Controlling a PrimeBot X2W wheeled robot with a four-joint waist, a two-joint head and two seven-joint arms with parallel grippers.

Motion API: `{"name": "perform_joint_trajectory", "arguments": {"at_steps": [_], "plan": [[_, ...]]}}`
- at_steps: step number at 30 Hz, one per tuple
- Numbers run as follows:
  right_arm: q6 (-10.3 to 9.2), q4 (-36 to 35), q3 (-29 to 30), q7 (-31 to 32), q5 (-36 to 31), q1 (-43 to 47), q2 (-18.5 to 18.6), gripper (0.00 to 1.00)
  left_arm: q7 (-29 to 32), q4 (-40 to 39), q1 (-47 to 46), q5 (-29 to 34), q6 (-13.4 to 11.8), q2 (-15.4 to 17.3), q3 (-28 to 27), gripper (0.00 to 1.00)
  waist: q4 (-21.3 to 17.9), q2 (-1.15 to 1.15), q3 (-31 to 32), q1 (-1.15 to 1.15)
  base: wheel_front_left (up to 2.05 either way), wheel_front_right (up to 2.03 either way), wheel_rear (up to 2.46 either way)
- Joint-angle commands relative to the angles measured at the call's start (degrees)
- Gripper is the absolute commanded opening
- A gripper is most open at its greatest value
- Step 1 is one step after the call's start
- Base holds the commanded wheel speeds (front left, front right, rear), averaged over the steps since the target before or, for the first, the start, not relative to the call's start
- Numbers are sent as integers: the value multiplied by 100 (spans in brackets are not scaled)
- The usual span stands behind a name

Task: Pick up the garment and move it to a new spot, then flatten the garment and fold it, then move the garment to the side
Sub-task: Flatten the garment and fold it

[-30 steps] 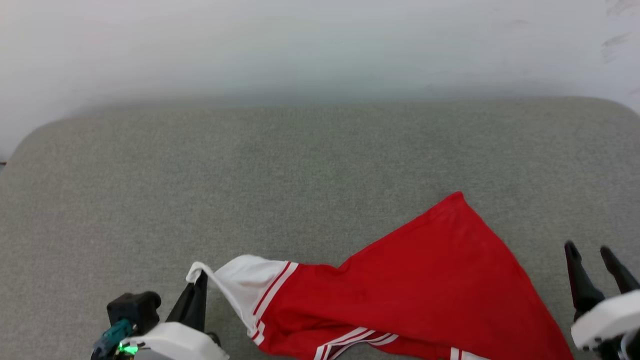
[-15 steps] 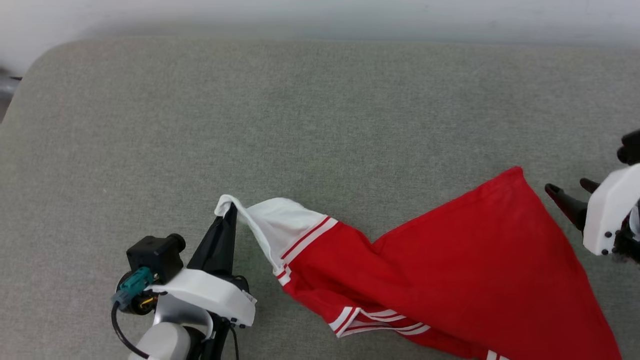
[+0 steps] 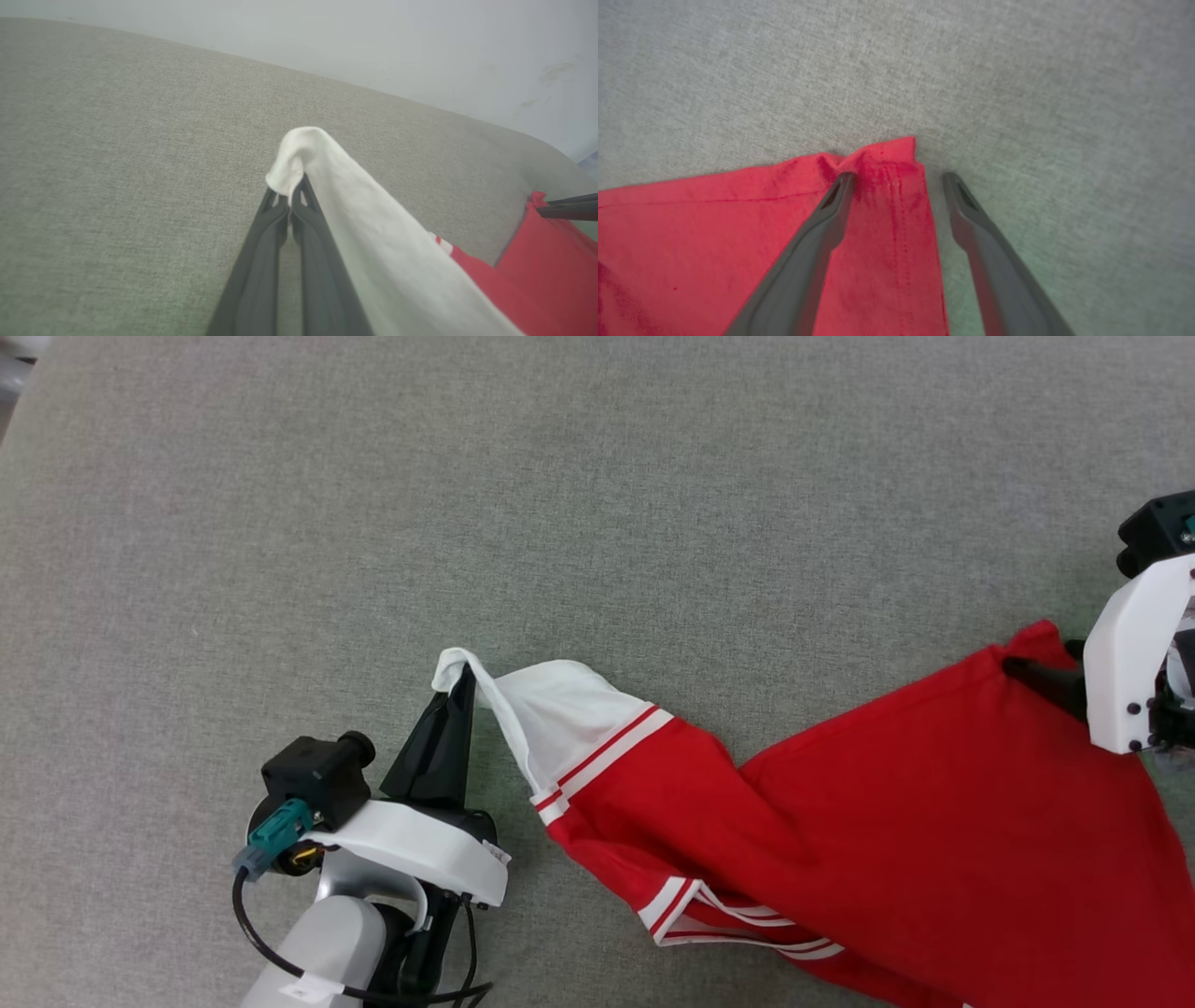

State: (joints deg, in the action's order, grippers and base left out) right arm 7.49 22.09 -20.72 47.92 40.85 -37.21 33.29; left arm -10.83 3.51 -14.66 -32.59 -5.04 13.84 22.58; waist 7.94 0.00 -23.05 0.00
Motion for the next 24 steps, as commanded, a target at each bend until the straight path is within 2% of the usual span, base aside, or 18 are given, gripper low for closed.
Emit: {"name": "perform_joint_trajectory", "arguments": {"at_steps": [1, 2, 3, 4, 5, 8, 13, 16, 24], "plan": [[1, 220, -267, 225, 112, 236, -105, 100, -49, 36, -70, -2, 18, -11, 1, 0, 34, 0, -57, 0, 0, 0, 0], [1, 345, -348, 382, 207, 290, -99, 100, -59, 58, -82, -11, 27, -20, 1, 0, 35, 0, -66, 0, 0, 0, 0], [1, 427, -426, 532, 286, 338, -96, 96, -66, 82, -95, -22, 29, -32, -2, 0, 35, 0, -73, 0, 0, 0, 0], [2, 478, -490, 640, 403, 391, -106, 31, -83, 107, -100, -28, 33, -49, -2, 0, 35, 0, -74, 0, 0, 0, 0], [7, 497, -532, 684, 461, 395, -98, 0, -94, 126, -102, -25, 39, -55, 2, 0, 35, 0, -71, 0, 0, 0, 0], [6, 510, -593, 621, 562, 326, -56, 0, -112, 195, -95, -55, 42, -63, -1, 0, 23, 0, -20, 0, 0, 0, 0], [-1, 416, -492, 181, 666, 26, 57, 0, -139, 249, -118, -63, 67, 2, -31, 0, -34, 0, 150, 0, 0, 0, 0], [-5, 392, -184, -516, 521, -290, 159, 0, -46, 277, -242, -113, 82, 81, -88, 0, -91, 0, 365, 0, 0, 0, 0], [-2, 807, 593, -1566, -154, -606, -169, 0, 133, 812, -1251, -306, 361, 108, -219, 0, -291, 0, 830, 0, 0, 0, 0]]}}
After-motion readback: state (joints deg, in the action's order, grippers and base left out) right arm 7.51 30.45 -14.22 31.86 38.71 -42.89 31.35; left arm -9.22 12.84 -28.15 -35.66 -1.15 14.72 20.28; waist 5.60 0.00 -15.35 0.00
